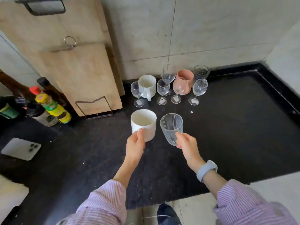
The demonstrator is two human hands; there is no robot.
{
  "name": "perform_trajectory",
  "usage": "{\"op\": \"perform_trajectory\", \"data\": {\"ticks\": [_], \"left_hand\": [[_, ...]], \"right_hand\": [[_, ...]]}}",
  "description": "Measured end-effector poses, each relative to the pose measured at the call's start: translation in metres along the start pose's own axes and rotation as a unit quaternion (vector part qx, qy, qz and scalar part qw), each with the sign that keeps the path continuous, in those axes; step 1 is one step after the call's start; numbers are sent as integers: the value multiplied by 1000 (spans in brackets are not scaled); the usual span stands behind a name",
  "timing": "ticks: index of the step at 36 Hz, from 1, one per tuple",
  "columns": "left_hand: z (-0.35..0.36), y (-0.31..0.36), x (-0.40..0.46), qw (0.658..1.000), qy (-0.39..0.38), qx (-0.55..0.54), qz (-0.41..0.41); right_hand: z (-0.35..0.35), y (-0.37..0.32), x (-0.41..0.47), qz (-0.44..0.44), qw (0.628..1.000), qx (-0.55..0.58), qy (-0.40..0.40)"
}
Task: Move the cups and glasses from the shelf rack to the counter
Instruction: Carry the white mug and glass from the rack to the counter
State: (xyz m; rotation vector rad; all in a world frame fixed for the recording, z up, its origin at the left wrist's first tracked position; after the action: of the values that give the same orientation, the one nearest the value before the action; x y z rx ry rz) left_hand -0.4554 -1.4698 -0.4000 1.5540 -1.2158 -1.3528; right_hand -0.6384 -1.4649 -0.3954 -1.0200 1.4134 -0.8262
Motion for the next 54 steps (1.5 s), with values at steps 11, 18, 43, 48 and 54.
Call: {"op": "perform_trajectory", "data": {"ticks": [11, 18, 43, 48, 54], "left_hand": [[6, -9, 91, 998, 20, -54, -41], [7, -21, 112, 995, 11, -92, -39], [29, -31, 118, 995, 9, -19, -97], [27, -23, 109, 990, 70, 65, -106], [10, -24, 73, 959, 40, 247, -135]], "right_hand": [[-10, 0, 109, 43, 998, 38, -15], [-4, -3, 135, 30, 998, 56, -20], [-6, -7, 143, -21, 969, -225, -97], [-7, -14, 135, -18, 951, -297, -87], [-8, -15, 104, 52, 922, -371, -97]]}}
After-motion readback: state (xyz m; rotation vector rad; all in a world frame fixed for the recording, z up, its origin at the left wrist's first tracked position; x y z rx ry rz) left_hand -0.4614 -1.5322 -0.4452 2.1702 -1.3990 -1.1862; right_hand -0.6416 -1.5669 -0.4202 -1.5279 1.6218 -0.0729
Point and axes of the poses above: each hand's wrist, its own x-axis towards the middle knuckle, its own z-axis out of the palm, y = z × x, the point moved 2 cm from there along x, towards the middle knuckle, and after that the axes turned 13 degrees about -y, right-handed, at the moved point
